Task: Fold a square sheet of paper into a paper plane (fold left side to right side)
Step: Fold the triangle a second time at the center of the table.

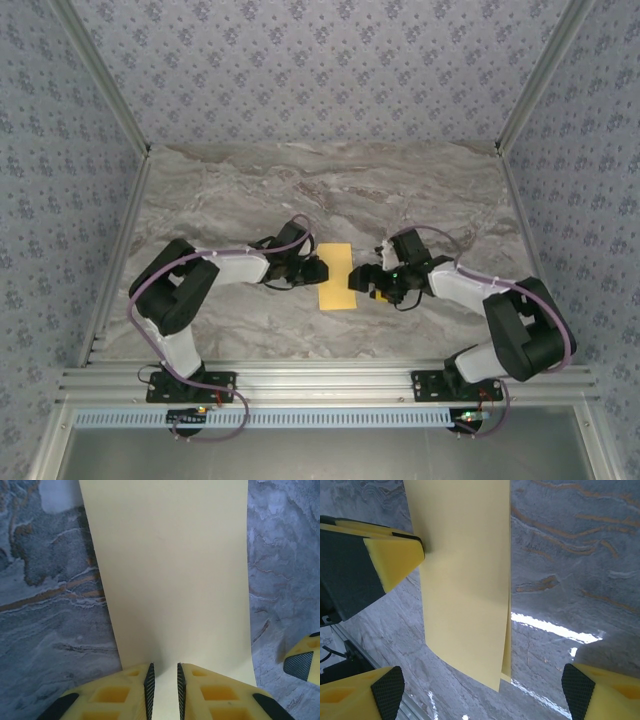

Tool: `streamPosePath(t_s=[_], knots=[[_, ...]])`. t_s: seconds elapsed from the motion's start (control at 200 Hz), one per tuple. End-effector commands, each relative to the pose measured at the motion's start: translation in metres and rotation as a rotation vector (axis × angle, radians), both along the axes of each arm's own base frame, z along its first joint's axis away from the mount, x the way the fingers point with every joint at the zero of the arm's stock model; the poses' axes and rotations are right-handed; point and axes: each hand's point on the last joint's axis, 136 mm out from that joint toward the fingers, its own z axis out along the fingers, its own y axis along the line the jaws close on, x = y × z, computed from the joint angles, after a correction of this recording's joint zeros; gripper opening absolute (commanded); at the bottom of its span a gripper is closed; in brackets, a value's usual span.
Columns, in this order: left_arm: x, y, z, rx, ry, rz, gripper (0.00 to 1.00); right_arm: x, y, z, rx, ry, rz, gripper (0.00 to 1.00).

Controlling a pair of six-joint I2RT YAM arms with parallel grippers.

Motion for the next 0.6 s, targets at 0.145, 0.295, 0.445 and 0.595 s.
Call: streamPosePath(t_s=[0.145,0.295,0.445,0.595], knots=[[-0.012,0.008,-0.016,0.058,0.027,-0.014,0.21,0.009,0.021,0.008,0.059,0.035,-0.007,0.78],[-0.013,0.008,-0.015,0.055,0.025,-0.016,0.21,0.007,0.025,0.001,0.058,0.072,-0.012,0.72],[-0.013,0.008,-0.015,0.054,0.023,-0.017,0.21,0.003,0.027,-0.008,0.054,0.112,-0.015,0.69],[-0.013,0.008,-0.015,0.054,0.023,-0.016,0.21,0.002,0.031,-0.01,0.054,0.12,-0.007,0.67]])
